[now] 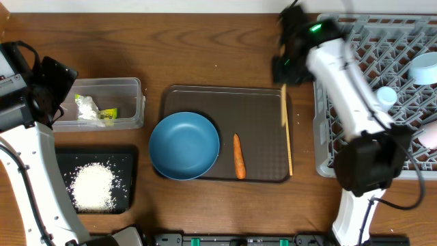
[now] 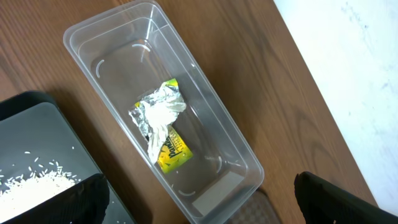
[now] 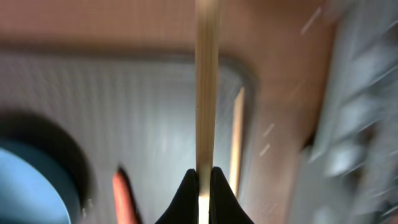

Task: Sort waste into correct bins and load items into the dishwasher rack
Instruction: 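Carry the chopstick with the right gripper into the dish rack, release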

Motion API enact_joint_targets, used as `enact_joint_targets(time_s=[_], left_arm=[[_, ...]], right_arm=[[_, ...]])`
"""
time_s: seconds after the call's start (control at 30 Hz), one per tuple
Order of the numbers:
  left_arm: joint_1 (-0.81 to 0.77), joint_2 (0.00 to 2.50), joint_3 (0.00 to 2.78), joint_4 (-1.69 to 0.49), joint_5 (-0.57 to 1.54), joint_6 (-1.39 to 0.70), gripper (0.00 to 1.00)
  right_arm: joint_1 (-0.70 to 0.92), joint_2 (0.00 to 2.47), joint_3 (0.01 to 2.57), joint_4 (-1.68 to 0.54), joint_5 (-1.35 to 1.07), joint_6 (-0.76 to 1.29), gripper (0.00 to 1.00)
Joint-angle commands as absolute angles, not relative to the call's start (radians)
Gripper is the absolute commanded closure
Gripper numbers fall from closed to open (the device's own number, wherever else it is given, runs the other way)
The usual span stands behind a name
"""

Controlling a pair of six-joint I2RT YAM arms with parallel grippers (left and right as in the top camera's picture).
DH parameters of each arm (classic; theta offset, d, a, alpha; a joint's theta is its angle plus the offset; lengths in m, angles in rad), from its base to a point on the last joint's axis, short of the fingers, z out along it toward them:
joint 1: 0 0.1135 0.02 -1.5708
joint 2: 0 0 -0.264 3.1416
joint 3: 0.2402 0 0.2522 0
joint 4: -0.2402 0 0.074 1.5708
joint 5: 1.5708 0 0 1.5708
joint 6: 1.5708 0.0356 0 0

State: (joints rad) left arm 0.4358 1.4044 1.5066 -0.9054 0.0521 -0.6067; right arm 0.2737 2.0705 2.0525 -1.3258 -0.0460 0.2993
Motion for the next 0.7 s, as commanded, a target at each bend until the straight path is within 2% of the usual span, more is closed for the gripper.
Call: enact_joint_targets(time_s=[0.0,0.27,0.67], left_arm=[[0.437,1.405,1.504,-0.905,0.041,-0.615,0.02],[0.437,1.405,1.504,-0.905,0.041,-0.615,0.02],[0.437,1.405,1.504,-0.905,0.041,-0.615,0.02]], right_arm=[[0.157,2.056,2.184,-1.324,-0.031,0.196,0.99],[-0.017,2.067,2.18,-1.201,-0.035,0.058,0.99],[-0.051,2.068,1.984,-1.007,-0.06,0.047,0.98]])
